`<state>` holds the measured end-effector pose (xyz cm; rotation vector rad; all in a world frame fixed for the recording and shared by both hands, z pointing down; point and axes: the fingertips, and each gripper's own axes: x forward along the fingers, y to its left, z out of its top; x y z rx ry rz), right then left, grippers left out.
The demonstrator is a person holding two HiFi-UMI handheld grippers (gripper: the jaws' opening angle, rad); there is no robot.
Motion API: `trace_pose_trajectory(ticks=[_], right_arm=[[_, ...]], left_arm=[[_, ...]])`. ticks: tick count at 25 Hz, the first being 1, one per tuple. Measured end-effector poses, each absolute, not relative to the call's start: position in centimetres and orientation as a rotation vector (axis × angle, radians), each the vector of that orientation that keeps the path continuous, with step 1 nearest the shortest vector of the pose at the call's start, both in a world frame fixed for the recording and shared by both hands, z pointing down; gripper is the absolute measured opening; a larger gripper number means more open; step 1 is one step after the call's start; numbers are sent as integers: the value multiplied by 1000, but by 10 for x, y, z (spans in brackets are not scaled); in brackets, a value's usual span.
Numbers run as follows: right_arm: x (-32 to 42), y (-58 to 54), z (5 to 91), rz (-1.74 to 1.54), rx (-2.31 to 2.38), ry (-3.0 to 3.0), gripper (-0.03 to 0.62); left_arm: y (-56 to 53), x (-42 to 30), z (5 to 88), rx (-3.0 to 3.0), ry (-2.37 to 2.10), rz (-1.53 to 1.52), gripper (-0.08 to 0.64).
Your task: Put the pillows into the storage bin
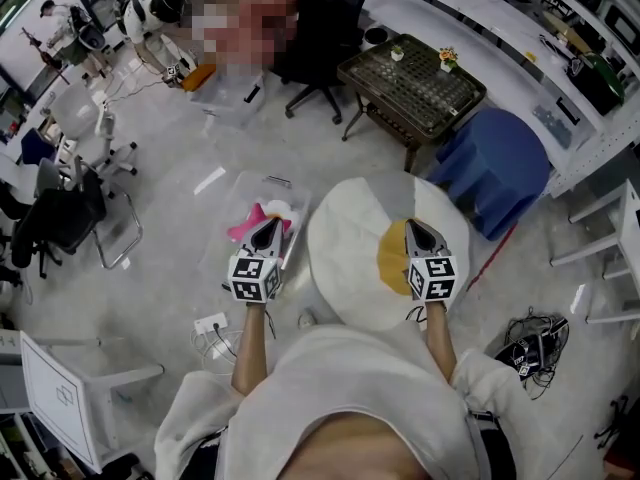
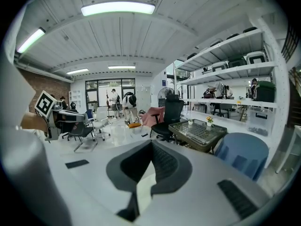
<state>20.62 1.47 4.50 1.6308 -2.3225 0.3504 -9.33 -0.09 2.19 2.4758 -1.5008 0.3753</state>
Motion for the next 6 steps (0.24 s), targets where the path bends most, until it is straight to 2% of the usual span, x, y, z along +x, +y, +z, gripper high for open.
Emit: trace_pose_trajectory(ticks=[6], right_arm=[[206,13,43,346,1630,-2333,-2]], left_arm=[[0,-90,20,2488,-1497,378,15]])
